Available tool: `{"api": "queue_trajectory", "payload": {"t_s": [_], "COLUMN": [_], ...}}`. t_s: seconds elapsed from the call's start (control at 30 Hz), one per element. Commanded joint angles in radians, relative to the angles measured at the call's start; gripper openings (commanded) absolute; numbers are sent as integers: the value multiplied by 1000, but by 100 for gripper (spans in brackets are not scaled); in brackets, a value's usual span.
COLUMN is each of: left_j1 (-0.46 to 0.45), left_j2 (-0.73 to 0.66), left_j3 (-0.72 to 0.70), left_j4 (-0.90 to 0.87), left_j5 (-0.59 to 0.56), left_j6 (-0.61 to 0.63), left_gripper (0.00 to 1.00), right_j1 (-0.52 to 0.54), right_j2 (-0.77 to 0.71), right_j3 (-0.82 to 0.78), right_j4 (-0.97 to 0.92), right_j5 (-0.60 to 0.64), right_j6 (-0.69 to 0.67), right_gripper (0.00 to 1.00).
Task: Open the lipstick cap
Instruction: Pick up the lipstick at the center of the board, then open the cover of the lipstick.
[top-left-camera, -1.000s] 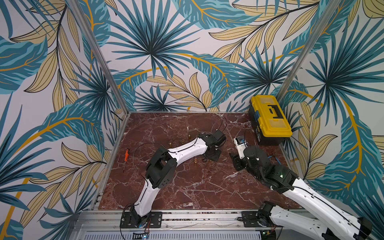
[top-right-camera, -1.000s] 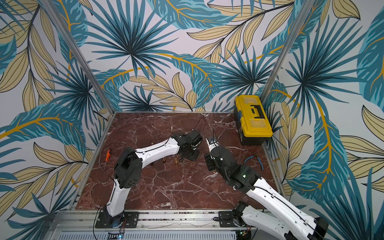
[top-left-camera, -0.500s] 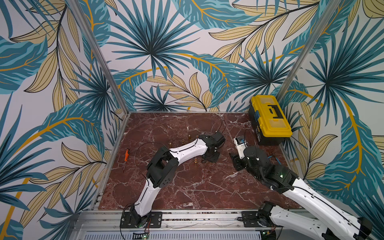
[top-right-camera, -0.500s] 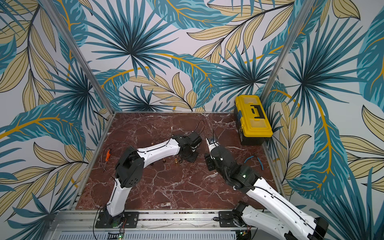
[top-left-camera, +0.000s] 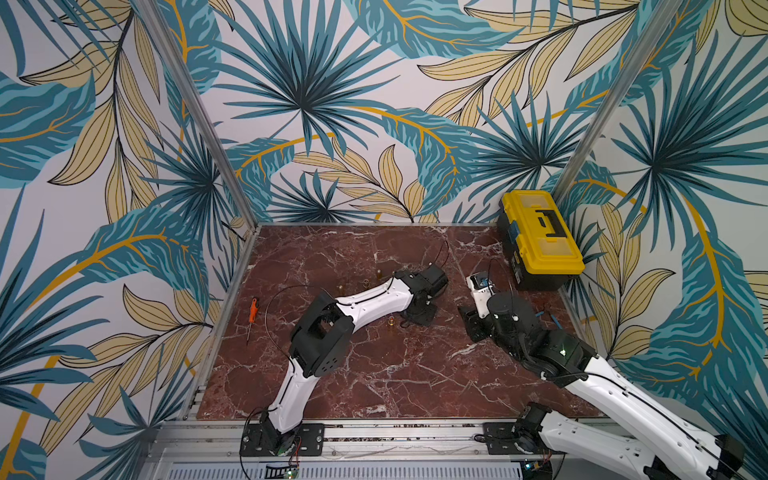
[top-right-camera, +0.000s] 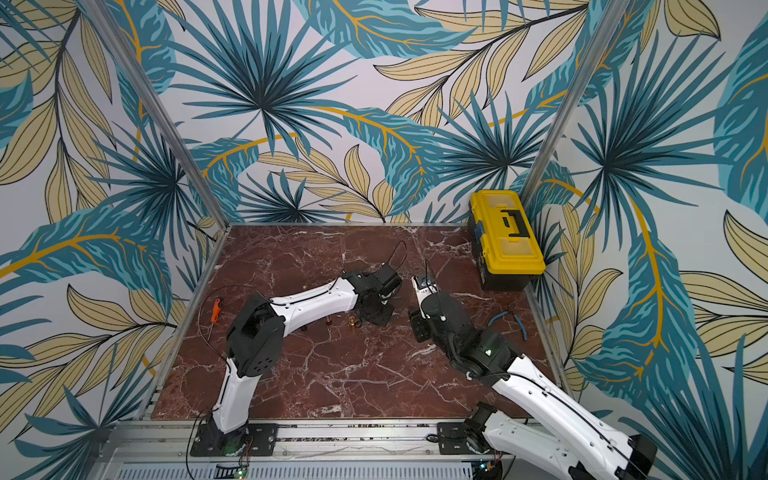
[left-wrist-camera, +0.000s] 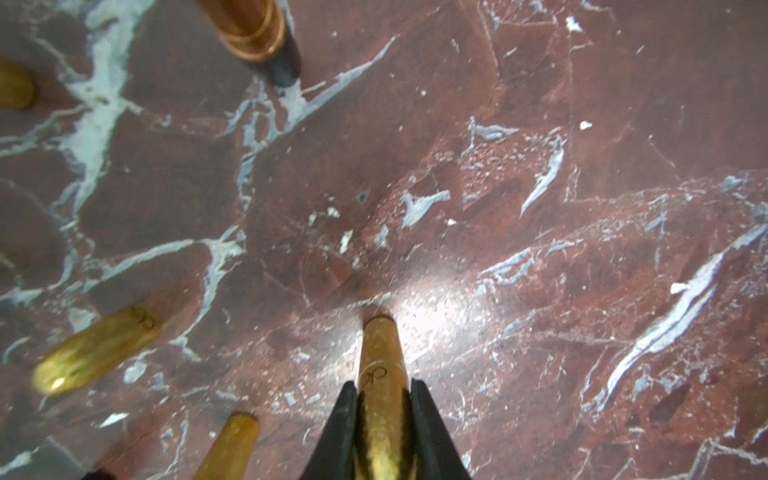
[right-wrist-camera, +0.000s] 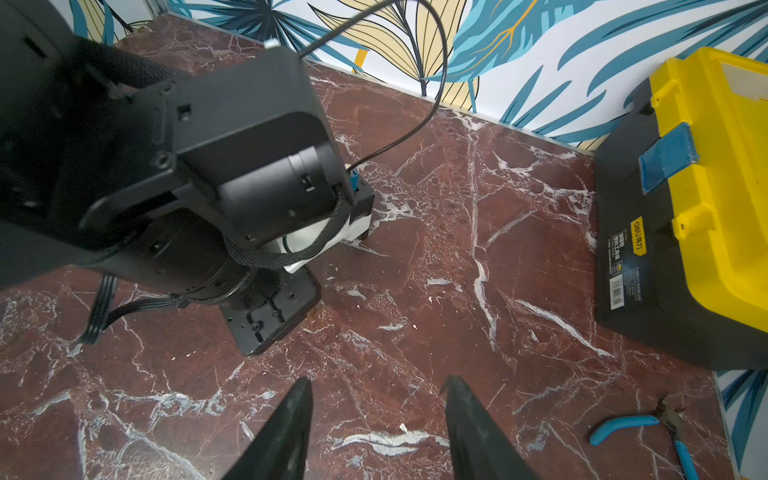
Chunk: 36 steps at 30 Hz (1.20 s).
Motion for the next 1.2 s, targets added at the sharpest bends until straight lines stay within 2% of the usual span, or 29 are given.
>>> {"api": "queue_trajectory", "payload": {"t_s": [0.0,0.1,0.3,0.47,0.57,0.87,1.17], "left_j1": [32,71,147,173,176,188,202], "left_j2": [-145,-253,-428,-476,-491,-532,-548], "left_j3": [-20,-43,-84,-99,-105,-127,-143], "left_j4": [-9,-10,-9,-9,-9,-9,-9], "left_j5": [40,125,389,626,707,744,750], "left_j6": [-6,-25,-81,-113,-129,-140,-132], "left_gripper": [14,14,13,12,12,12,11], "right_j1": [-2,-3,-3,-1,-3,-2,-3], "right_j2": [13,20,35,42,81,183,228], "right_j3": [-6,-1,5,16,51,115,139], "right_j4": [-7,-6,32,84,71,65,62], "right_j5": [-35,-66,-286,-462,-482,-480,-469], "right_j6": [-4,-15,-51,-97,-131,-187,-207], "right_gripper": [53,53,53,55,55,53,37]}}
